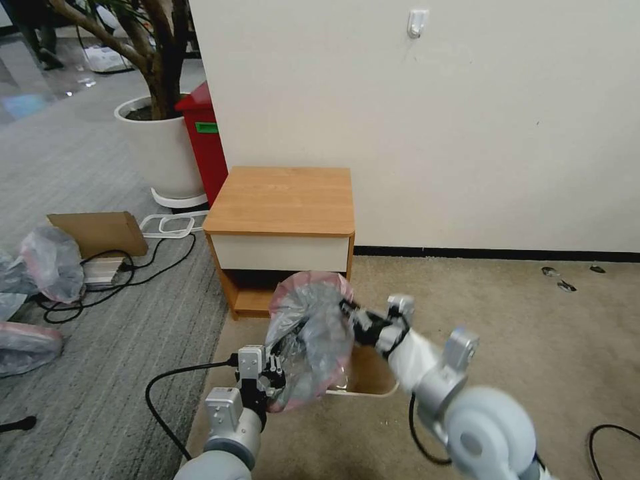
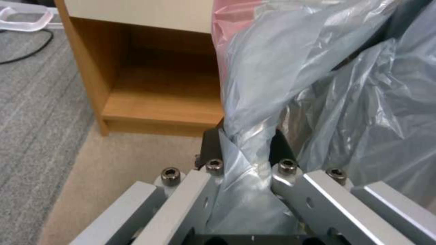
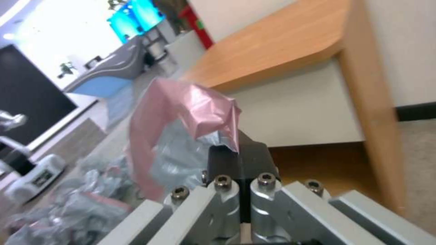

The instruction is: Pick up the garbage bag from the table and place it over the trash can.

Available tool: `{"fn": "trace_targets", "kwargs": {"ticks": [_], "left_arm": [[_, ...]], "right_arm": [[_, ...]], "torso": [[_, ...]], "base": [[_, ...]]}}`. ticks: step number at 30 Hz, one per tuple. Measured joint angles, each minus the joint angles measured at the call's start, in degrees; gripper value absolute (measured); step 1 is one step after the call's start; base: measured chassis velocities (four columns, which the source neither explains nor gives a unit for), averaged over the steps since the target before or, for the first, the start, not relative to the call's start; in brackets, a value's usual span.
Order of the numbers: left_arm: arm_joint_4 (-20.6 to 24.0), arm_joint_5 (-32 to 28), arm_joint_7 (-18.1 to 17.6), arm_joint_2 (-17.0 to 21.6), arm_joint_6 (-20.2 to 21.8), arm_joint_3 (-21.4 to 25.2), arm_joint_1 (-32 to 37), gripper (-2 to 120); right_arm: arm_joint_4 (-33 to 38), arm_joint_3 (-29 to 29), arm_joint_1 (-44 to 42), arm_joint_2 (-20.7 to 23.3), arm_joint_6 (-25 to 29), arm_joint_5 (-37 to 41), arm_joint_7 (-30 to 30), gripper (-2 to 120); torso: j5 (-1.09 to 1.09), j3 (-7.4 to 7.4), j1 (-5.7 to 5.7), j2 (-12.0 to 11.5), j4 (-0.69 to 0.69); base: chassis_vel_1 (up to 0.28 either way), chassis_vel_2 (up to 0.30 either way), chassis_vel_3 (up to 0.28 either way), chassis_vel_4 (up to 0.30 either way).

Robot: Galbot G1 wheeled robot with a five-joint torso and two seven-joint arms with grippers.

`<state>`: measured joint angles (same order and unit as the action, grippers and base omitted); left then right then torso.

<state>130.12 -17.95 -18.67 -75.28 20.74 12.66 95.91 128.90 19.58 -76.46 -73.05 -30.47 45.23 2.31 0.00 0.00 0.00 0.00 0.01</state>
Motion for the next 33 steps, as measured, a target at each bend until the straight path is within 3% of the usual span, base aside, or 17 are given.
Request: {"fn": "trace_targets", "kwargs": {"ticks": [15,33], "left_arm": [[0.9,-6.7,1.9,0.2,0.4,3.7,-0.6,6],[1.0,-11.5,5.2,-0.5,0.5,6.4,-0.9,6]], "right_arm": [[-1.0,3.6,1.4,5.2,-10.0,6.9,12.9,0],[-2.2,4.9,2.6,11.4,-10.1,13.1,17.0,0]], "torso": [[0.0,0.0,0.0,0.0,-0.01],[0.01,0.0,0.0,0.0,-0.01]], "base": [[0.0,0.0,0.0,0.0],[0.0,0.0,0.0,0.0]]}}
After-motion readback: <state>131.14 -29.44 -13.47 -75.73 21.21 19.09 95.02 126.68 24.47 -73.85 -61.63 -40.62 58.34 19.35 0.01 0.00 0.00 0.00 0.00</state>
